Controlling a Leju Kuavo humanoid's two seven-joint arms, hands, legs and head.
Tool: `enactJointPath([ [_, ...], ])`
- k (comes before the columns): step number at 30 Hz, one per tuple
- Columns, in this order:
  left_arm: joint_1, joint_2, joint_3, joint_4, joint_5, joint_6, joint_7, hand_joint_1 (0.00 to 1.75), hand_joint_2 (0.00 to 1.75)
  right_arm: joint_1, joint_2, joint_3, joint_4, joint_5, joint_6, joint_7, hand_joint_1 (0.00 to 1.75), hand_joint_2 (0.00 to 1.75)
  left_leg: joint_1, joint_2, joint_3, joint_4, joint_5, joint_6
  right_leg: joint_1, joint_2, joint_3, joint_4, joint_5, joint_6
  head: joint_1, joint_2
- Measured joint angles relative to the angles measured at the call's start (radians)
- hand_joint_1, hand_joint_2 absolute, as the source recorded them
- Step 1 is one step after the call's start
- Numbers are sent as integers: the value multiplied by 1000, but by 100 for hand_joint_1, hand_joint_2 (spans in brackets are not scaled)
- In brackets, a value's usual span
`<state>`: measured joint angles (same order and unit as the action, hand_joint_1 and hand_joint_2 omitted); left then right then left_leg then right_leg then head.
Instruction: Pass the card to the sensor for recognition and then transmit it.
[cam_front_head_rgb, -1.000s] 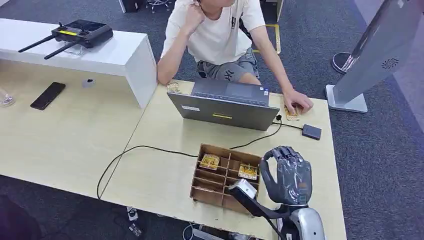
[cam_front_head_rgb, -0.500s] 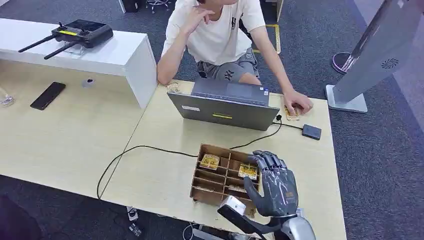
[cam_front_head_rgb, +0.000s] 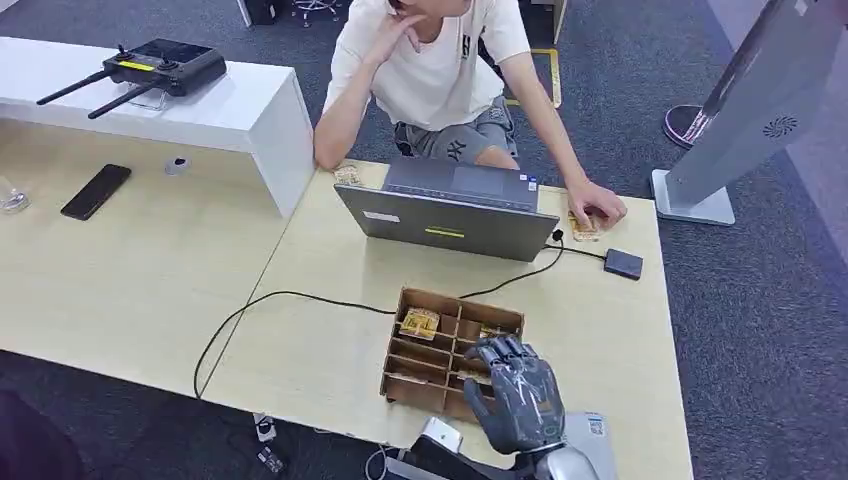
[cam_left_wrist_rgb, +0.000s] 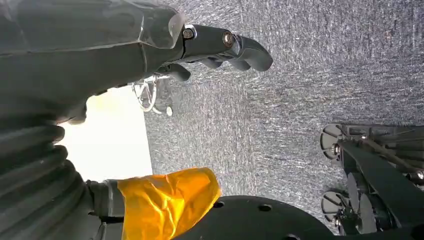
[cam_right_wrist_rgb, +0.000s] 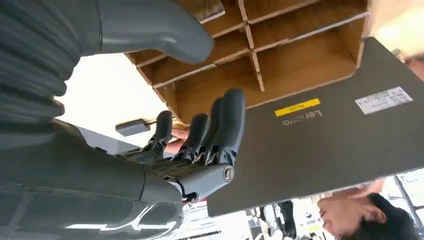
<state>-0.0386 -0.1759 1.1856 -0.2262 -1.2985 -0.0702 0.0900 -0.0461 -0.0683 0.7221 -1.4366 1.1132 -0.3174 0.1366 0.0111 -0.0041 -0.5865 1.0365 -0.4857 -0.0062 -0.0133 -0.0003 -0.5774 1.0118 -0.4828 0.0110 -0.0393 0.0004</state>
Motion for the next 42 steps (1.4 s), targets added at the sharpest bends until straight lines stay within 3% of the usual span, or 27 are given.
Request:
enactJointPath([
  [13,0,0,4,0,0,2,0,0,175,-1,-8,-3,56,45,-16,31,94,175,0,0,0,0,0,0,0,0,0,0,0,0,0,0],
  [15,0,1,4,0,0,2,0,0,175,-1,-10,-6,61,51,-17,34,87,175,0,0,0,0,0,0,0,0,0,0,0,0,0,0],
  [28,0,1,4,0,0,2,0,0,175,0,-11,-45,74,84,-28,42,87,175,0,0,0,0,0,0,0,0,0,0,0,0,0,0],
  [31,0,1,4,0,0,0,0,0,175,0,-11,-53,75,91,-28,45,96,175,0,0,0,0,0,0,0,0,0,0,0,0,0,0],
  [42,0,1,4,0,0,1,0,0,175,1,-11,-73,79,92,-27,45,93,175,0,0,0,0,0,0,0,0,0,0,0,0,0,0],
])
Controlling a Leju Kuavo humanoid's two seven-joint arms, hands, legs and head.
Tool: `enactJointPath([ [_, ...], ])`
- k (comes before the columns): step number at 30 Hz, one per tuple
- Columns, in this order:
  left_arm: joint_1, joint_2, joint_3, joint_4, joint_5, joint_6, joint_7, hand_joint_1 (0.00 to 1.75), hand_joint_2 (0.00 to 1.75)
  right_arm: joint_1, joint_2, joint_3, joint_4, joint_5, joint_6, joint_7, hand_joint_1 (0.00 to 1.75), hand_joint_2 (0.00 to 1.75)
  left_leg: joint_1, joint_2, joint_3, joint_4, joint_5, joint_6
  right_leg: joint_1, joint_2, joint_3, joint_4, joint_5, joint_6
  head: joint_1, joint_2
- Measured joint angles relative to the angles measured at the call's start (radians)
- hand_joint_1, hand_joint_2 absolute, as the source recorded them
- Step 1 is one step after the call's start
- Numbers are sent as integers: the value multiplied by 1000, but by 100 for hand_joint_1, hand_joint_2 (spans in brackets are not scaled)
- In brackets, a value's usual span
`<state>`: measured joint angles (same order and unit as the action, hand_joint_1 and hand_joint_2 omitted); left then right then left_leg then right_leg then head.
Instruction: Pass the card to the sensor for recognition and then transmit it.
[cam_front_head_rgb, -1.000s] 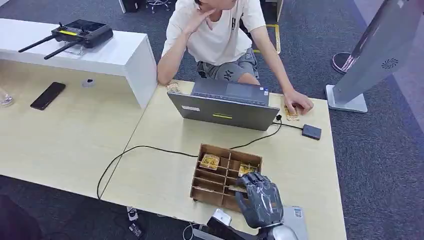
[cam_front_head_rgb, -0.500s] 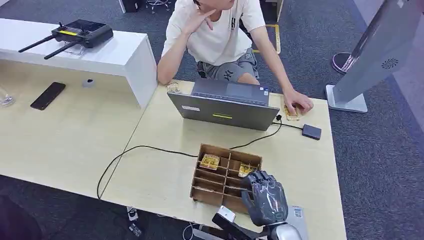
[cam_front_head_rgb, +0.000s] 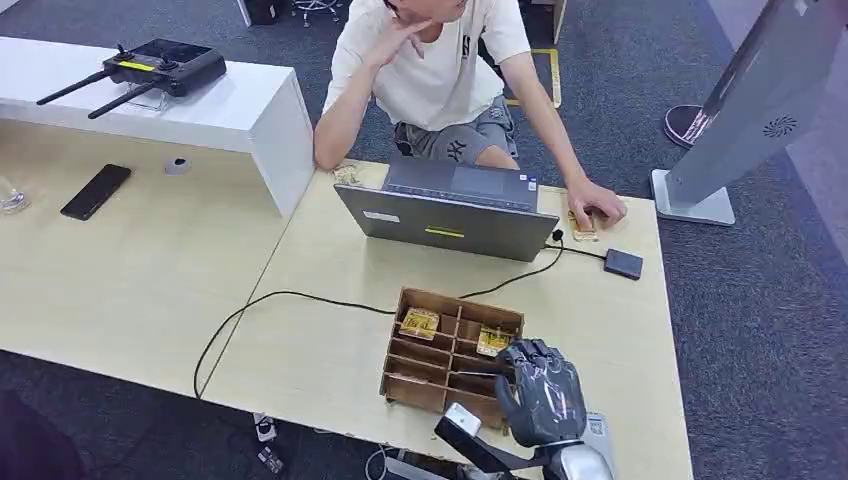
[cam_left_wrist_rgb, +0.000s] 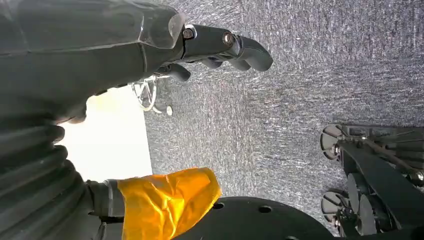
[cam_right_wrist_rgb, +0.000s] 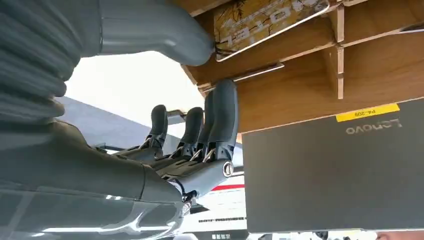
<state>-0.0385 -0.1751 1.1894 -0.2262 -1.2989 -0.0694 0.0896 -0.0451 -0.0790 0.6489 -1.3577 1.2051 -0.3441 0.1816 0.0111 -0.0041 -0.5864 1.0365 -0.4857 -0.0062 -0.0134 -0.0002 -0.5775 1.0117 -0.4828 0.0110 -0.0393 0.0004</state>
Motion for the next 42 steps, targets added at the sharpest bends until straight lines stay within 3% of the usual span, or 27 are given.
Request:
enactJointPath([
  [23,0,0,17,0,9,1,0,0,175,8,-2,4,0,-7,13,-1,91,175,0,0,0,0,0,0,0,0,0,0,0,0,0,0],
  [35,0,0,17,0,9,-2,0,0,175,8,-11,-73,-36,32,-14,28,87,175,0,0,0,0,0,0,0,0,0,0,0,0,0,0],
  [42,0,0,17,0,9,-4,0,0,175,15,-11,-79,-44,32,-4,25,87,175,0,0,0,0,0,0,0,0,0,0,0,0,0,0],
])
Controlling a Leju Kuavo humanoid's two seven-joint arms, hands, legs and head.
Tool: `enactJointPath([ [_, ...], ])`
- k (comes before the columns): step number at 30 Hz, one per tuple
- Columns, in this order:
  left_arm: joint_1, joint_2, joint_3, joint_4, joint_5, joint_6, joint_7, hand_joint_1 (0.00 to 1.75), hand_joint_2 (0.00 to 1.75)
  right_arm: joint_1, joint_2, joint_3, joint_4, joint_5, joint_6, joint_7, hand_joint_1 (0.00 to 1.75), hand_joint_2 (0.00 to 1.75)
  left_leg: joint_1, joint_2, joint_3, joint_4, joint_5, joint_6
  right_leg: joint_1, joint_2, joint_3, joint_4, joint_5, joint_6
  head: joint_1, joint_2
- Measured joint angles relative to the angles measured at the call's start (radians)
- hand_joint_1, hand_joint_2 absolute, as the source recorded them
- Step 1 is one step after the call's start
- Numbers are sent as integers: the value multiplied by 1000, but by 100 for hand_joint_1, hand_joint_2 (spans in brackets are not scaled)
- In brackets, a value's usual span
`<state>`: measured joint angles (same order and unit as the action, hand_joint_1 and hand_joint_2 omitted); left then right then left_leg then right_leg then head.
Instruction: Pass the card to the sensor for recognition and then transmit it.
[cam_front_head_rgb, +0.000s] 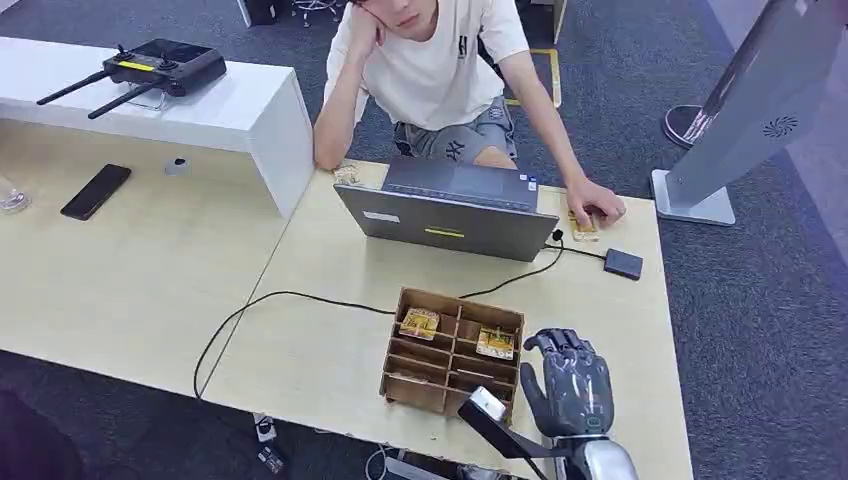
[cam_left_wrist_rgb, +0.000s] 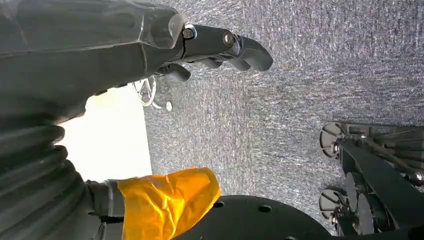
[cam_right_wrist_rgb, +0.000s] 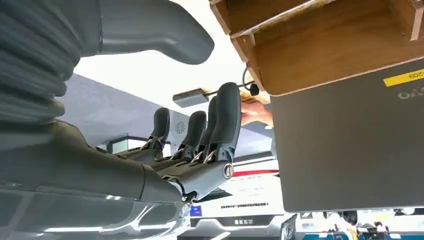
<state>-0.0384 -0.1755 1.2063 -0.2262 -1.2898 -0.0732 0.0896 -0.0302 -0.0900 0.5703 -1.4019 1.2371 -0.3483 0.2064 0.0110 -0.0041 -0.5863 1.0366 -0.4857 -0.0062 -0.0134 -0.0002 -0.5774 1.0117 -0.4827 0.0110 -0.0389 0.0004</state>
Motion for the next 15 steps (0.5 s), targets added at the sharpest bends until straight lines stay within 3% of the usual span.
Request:
enactJointPath([
  [6,0,0,0,0,0,0,0,0,175,3,0,-10,-19,-23,0,-5,89,175,0,0,0,0,0,0,0,0,0,0,0,0,0,0],
  [15,1,-2,2,-10,3,-1,-2,0,175,15,0,-12,-145,-171,47,-76,84,175,0,0,0,0,0,0,0,0,0,0,0,0,0,0],
])
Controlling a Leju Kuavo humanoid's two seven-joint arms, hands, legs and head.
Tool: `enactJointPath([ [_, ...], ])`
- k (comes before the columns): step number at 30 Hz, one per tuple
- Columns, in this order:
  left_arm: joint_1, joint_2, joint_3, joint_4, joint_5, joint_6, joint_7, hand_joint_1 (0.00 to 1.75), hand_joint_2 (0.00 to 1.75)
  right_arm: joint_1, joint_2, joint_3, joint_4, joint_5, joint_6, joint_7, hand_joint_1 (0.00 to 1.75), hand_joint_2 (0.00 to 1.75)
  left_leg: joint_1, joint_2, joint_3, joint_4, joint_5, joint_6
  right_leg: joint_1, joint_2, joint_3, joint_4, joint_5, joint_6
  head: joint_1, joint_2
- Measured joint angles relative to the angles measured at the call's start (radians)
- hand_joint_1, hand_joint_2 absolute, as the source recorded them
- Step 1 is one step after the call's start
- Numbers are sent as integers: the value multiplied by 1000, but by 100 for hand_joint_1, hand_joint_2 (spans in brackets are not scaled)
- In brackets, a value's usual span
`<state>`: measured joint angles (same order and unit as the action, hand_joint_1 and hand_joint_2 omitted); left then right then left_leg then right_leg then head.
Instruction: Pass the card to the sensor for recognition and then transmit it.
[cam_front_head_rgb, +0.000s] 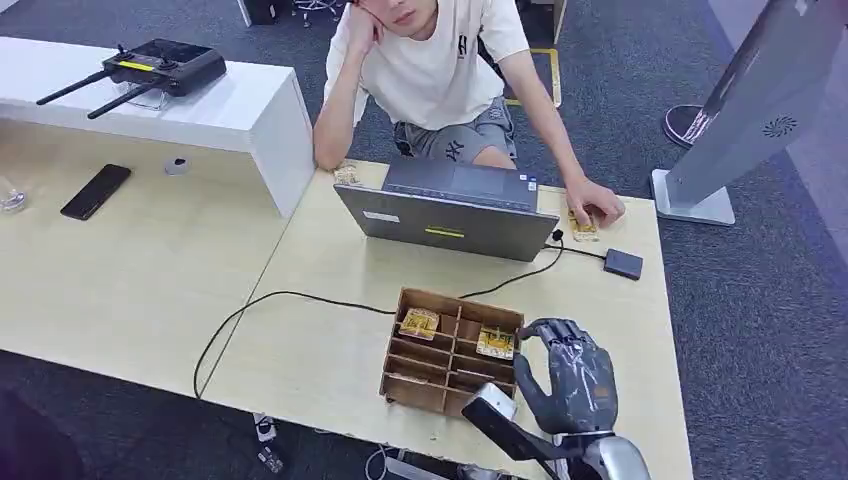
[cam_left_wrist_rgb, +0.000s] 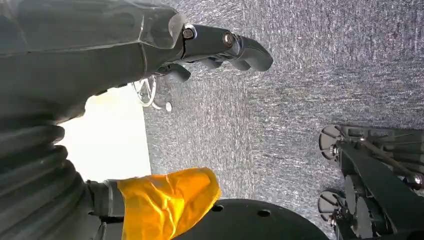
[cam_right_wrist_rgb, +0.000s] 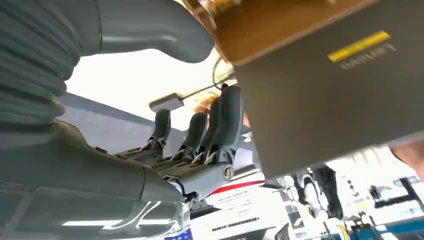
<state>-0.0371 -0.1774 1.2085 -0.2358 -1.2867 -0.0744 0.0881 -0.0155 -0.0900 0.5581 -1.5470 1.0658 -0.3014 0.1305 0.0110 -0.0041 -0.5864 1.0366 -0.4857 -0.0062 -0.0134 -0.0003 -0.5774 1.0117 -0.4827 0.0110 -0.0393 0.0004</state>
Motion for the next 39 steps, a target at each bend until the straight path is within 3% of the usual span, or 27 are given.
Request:
enactJointPath([
  [4,0,-7,2,-6,3,0,-2,0,175,0,-2,17,-48,-22,12,-15,77,175,0,0,0,0,0,0,0,0,0,0,0,0,0,0],
  [11,0,-7,13,-6,6,0,-4,0,175,0,-5,71,-58,-48,48,-21,84,175,0,0,0,0,0,0,0,0,0,0,0,0,0,0],
  [21,-2,-6,16,-6,0,0,-8,0,175,-29,-5,140,40,-29,37,-7,86,175,0,0,0,0,0,0,0,0,0,0,0,0,0,0],
  [39,-2,-6,16,-6,-12,2,-8,0,175,-73,1,146,160,13,8,24,91,175,0,0,0,0,0,0,0,0,0,0,0,0,0,0],
])
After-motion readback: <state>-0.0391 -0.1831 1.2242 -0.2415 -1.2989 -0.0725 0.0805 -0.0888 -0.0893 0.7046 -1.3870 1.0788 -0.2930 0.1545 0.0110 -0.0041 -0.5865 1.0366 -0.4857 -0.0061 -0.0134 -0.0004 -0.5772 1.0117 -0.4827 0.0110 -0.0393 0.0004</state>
